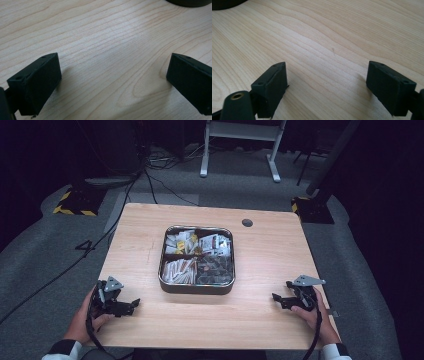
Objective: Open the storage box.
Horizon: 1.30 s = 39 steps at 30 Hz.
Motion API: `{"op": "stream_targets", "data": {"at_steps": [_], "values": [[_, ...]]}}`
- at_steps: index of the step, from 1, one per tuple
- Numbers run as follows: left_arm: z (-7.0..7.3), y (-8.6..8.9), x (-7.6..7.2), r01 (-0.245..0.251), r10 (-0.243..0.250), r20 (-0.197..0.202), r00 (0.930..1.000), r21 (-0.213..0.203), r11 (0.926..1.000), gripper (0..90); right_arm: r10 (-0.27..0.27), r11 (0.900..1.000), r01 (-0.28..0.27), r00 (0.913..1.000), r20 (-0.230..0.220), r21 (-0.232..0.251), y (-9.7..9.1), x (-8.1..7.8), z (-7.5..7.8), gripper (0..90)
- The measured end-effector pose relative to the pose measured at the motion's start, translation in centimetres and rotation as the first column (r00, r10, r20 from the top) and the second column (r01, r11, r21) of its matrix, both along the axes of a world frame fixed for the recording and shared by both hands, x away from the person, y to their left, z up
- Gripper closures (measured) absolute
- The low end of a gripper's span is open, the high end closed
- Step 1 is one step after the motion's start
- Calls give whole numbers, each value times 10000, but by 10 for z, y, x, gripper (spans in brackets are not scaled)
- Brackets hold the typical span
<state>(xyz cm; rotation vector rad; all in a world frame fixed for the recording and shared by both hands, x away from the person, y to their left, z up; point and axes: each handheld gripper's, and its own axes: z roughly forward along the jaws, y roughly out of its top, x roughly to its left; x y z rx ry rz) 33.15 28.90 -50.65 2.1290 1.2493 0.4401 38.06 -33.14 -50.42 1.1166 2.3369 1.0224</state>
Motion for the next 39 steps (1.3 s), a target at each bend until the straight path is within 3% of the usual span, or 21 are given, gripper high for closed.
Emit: {"op": "stream_targets", "data": {"at_steps": [10,13,17,20,27,32,39], "values": [[0,-2,-2,-248,248,17,9997,0,9997,0,-58,10000,58,10000,-4,-9,1,0,0,167],[0,0,-3,-108,108,54,9999,20,9999,2,-38,10000,38,10000,-31,-52,1,1,0,167],[-1,8,-2,599,-598,52,9982,-16,9982,1,-57,9997,50,9995,-316,-226,1,3,4,171],[0,10,-1,677,-677,56,9977,28,9977,0,-272,9996,273,9983,-510,11,-1,7,6,201],[0,10,-1,626,-626,53,9980,37,9980,0,-208,9998,208,9995,-257,2,3,14,18,216],[0,10,-1,585,-585,46,9983,6,9983,1,84,9993,-79,9999,-128,360,10,19,28,263],[0,10,-1,575,-575,46,9983,8,9983,0,375,9992,-377,9991,173,100,27,27,39,273]]}}
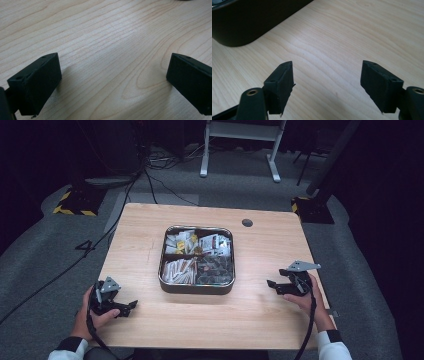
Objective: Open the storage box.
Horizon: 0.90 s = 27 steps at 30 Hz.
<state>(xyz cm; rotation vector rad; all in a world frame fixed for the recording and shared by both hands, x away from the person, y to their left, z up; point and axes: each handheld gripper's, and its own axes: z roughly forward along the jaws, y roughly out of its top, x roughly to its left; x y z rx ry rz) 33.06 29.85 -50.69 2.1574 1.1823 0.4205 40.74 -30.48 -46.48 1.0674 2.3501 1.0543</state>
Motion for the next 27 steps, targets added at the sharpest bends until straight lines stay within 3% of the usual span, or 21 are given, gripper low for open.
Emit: {"op": "stream_targets", "data": {"at_steps": [14,27], "values": [[0,0,1,36,-36,-19,10000,-12,10000,0,825,9966,-819,9955,472,-133,50,22,25,307],[0,-1,1,-57,57,-4,10000,-9,10000,0,1681,9856,-1689,9828,760,37,92,40,37,316]]}}
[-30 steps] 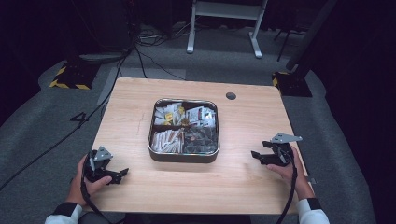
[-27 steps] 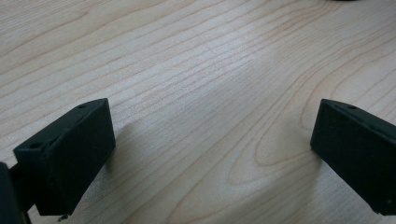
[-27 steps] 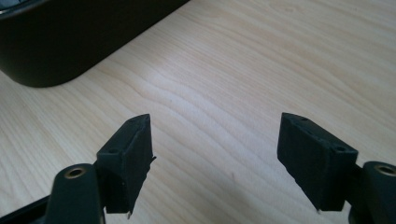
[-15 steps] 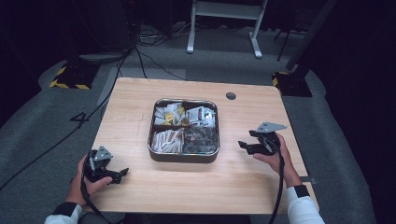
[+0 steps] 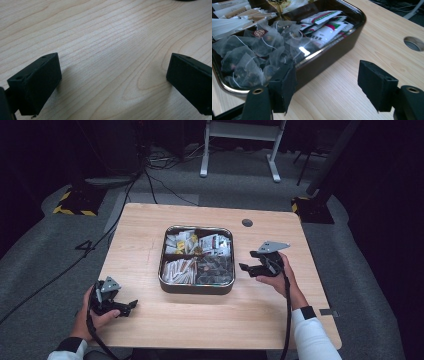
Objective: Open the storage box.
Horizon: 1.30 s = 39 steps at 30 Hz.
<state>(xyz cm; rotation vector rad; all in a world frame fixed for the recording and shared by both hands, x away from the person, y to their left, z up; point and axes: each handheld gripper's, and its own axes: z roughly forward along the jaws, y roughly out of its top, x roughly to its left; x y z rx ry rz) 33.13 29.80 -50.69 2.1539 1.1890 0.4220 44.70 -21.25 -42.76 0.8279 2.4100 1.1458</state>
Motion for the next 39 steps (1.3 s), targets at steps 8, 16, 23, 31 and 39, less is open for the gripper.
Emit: {"op": "stream_targets", "data": {"at_steps": [8,16,23,31,39], "values": [[0,0,-1,-71,71,-15,10000,3,10000,0,569,9983,-571,9983,-150,-127,36,10,-1,320],[0,0,-1,-57,57,-10,10000,11,10000,2,938,9953,-945,9951,-329,-232,65,21,-6,327],[0,0,-1,-34,34,-10,10000,17,10000,2,1183,9919,-1207,9912,-599,-397,86,30,-8,329],[0,0,-1,-36,36,-1,10000,17,10000,3,1591,9832,-1652,9840,-800,-772,113,37,-10,334],[0,1,-1,-8,8,0,10000,11,10000,3,1814,9801,-1886,9776,-1071,-617,132,44,-11,333]]}}
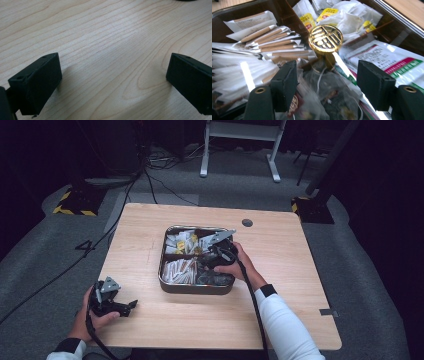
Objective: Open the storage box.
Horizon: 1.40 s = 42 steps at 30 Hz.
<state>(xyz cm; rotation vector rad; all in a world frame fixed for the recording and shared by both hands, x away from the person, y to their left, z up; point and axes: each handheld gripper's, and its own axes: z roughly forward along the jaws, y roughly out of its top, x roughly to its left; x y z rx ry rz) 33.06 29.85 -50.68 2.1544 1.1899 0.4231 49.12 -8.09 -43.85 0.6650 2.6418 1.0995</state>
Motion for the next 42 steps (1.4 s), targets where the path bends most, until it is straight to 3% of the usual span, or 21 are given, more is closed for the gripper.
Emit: {"op": "stream_targets", "data": {"at_steps": [19,23,27,32,42], "values": [[0,1,0,61,-61,15,10000,-7,10000,4,-275,9996,274,9996,-116,-75,27,14,1,376],[0,1,0,71,-71,15,10000,-5,10000,4,-320,9995,320,9994,-93,-27,30,15,2,447],[0,1,0,79,-79,14,10000,-6,10000,4,-282,9996,282,9996,-64,17,31,14,3,583],[0,1,0,85,-85,13,10000,-4,10000,4,-246,9994,247,9997,55,-236,33,13,5,589],[0,1,0,96,-95,9,10000,-9,10000,4,-305,9995,306,9994,136,-68,29,11,15,590]]}}
